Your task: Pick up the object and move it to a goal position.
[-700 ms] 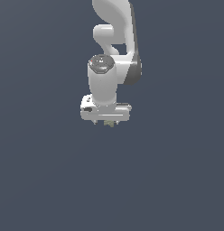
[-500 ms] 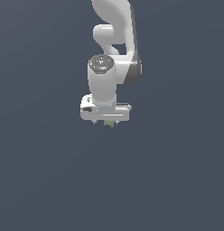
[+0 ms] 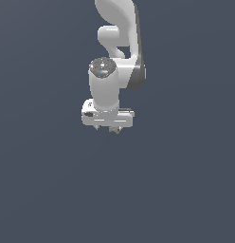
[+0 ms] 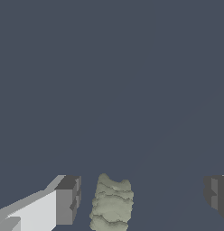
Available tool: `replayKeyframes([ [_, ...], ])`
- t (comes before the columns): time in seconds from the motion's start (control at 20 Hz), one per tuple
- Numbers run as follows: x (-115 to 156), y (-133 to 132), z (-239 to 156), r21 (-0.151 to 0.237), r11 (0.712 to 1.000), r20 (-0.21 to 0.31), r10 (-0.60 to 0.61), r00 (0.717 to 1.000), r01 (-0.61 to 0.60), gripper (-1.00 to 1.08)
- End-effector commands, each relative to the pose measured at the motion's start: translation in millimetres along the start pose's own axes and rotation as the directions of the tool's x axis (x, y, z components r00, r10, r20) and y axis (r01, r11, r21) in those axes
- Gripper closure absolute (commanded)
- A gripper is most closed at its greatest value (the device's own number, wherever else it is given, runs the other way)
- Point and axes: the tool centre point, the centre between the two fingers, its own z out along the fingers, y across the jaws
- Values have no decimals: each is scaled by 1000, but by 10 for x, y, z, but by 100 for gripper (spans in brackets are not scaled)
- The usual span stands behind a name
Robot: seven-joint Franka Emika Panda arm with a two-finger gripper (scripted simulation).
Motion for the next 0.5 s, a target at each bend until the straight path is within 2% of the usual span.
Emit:
replayKeyframes([
  [0.0,-9,-7,9,0,1000,0,2,1000,-2,-92],
  [0.45,-196,-61,179,3,999,-5,54,999,-54,-92],
])
